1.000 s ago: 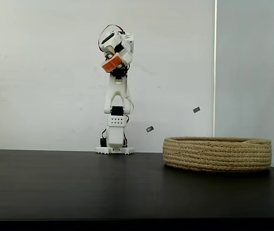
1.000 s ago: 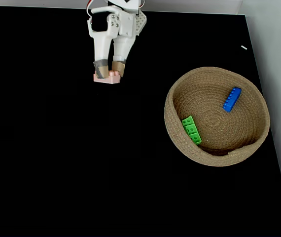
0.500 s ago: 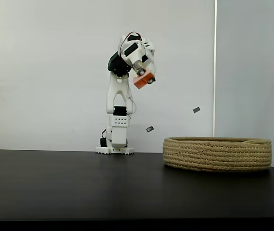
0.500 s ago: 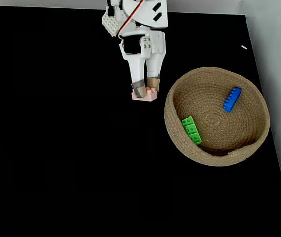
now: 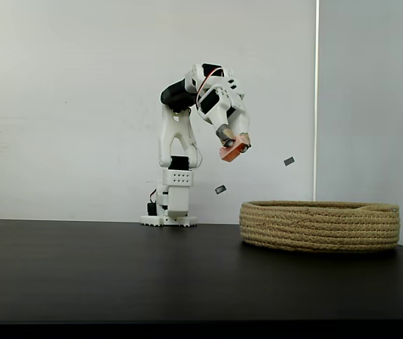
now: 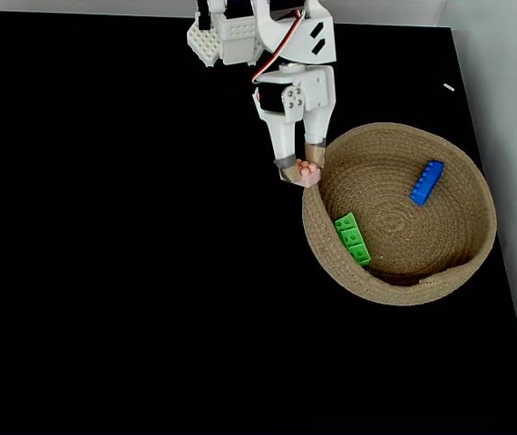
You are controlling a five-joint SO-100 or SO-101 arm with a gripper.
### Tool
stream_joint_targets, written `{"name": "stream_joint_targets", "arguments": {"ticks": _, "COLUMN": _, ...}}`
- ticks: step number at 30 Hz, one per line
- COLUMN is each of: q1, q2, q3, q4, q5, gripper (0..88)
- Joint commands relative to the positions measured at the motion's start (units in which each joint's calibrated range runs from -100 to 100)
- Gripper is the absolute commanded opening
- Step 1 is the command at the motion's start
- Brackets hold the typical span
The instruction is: Place the lego blocks in the tray
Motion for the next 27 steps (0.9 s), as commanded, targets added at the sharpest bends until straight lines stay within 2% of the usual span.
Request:
{"name": "stream_joint_targets", "arguments": {"ticks": 1, "q1": -3.5, "q2": -2.1, "q3": -0.5, "q4": -0.4, "q5": -0.3, "gripper": 0.1}}
{"name": "stream_joint_targets", "arguments": {"ticks": 8, "q1": -9.2, "q2": -1.4, "q3": 3.5, "q4": -6.2, "q5": 1.2, "gripper": 0.3}}
{"name": "stream_joint_targets", "arguments": {"ticks": 13, "q1": -10.7, "q2": -1.3, "q3": 7.2, "q4": -14.5, "q5": 2.6, "gripper": 0.8}}
{"name": "stream_joint_targets", "arguments": {"ticks": 18, "q1": -12.7, "q2": -1.4, "q3": 10.5, "q4": -19.6, "q5": 5.1, "gripper": 8.1}}
{"name": "stream_joint_targets", "arguments": {"ticks": 25, "q1": -14.0, "q2": -1.5, "q3": 12.0, "q4": -20.2, "q5": 7.8, "gripper": 24.9}}
{"name": "stream_joint_targets", "arguments": {"ticks": 27, "q1": -13.8, "q2": -1.5, "q3": 12.5, "q4": -20.2, "q5": 7.9, "gripper": 26.6}}
